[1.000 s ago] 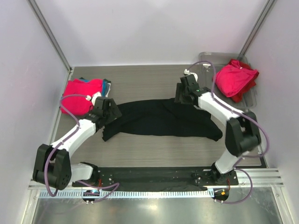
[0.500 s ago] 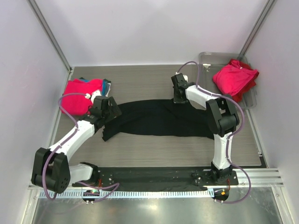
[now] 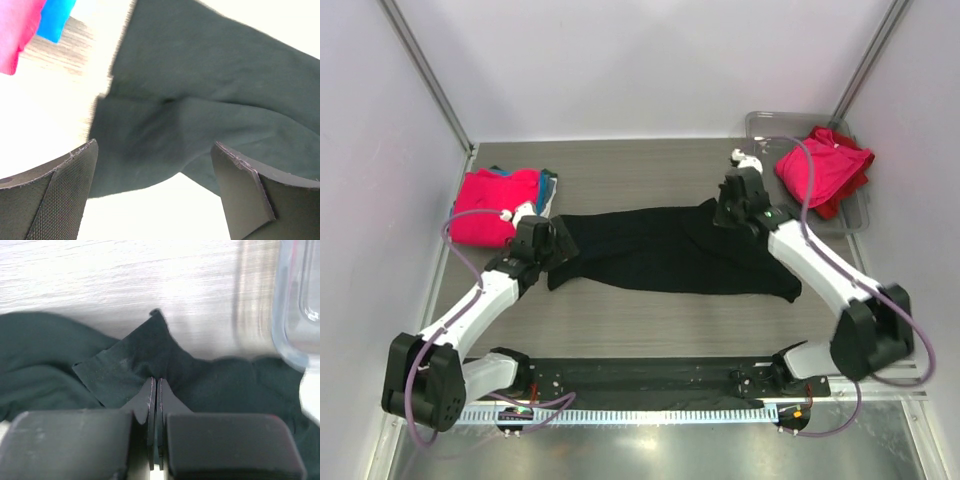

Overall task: Fold and stack the t-shirts
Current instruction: Flatten the tshirt out

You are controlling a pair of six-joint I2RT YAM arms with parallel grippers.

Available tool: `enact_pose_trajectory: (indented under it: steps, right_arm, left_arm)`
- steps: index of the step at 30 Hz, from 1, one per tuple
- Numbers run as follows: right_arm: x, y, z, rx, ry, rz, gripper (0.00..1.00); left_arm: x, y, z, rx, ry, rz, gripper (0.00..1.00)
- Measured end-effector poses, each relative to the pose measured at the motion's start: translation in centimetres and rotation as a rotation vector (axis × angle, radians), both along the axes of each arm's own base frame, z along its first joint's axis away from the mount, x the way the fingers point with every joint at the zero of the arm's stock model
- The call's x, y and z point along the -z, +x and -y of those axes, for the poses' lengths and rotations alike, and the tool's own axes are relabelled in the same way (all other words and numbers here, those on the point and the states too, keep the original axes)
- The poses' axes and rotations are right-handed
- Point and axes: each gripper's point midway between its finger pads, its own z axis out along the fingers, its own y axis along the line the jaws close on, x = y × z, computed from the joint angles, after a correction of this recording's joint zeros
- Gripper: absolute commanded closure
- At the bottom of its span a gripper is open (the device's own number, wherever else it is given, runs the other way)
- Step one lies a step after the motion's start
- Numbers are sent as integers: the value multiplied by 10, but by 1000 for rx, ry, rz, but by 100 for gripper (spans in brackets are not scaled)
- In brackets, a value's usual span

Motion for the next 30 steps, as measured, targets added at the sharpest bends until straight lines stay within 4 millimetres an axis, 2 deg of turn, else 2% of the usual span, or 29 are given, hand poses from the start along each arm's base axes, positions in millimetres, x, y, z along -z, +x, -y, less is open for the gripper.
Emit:
enact_pose_trajectory:
  steps: [1,3,6,8,10,11,13,14,15,18,22,23,24,27,30]
  right_arm:
    - [-5,-9,3,2,20,24,95]
    - [-2,-32,8,-3,53,40,88]
    - [27,-68,17,-10,66,-9,89]
    - [44,-82,20,-12,62,-49,91]
    - [59,-94,21,-18,69,-88,89]
    - [63,-98,21,-23,75,-101,88]
    - [69,-103,19,-33,86,-119,81]
    - [70,-105,18,-35,90,-125,73]
    - [72,-106,18,-36,94,-130,59]
    - [72,-107,16,-43,102,-136,46]
    - [72,-107,15,-48,105,-137,42]
    - [72,-108,15,-49,106,-137,42]
    - [72,-108,15,-50,107,-137,48]
    - [71,-107,14,-54,104,-136,70]
    - [67,-105,14,-52,106,-127,76]
  left_arm:
    - [2,-1,0,1,1,-5,5]
    - [4,-2,0,4,0,-12,5]
    - [7,-2,2,13,-2,-21,6]
    - [14,-2,4,22,-4,-41,7]
    - [21,-3,8,37,-6,-68,8]
    - [25,-4,10,45,-6,-82,8]
    - [30,-5,15,65,-1,-103,8]
    - [31,-5,18,74,2,-109,8]
    - [31,-4,21,83,5,-113,9]
    - [28,1,30,105,7,-112,9]
    - [22,3,40,131,15,-95,9]
    - [21,3,45,145,22,-89,9]
    - [18,2,51,169,33,-78,9]
    - [6,-2,79,263,34,-44,9]
    - [-9,-3,108,353,8,5,10]
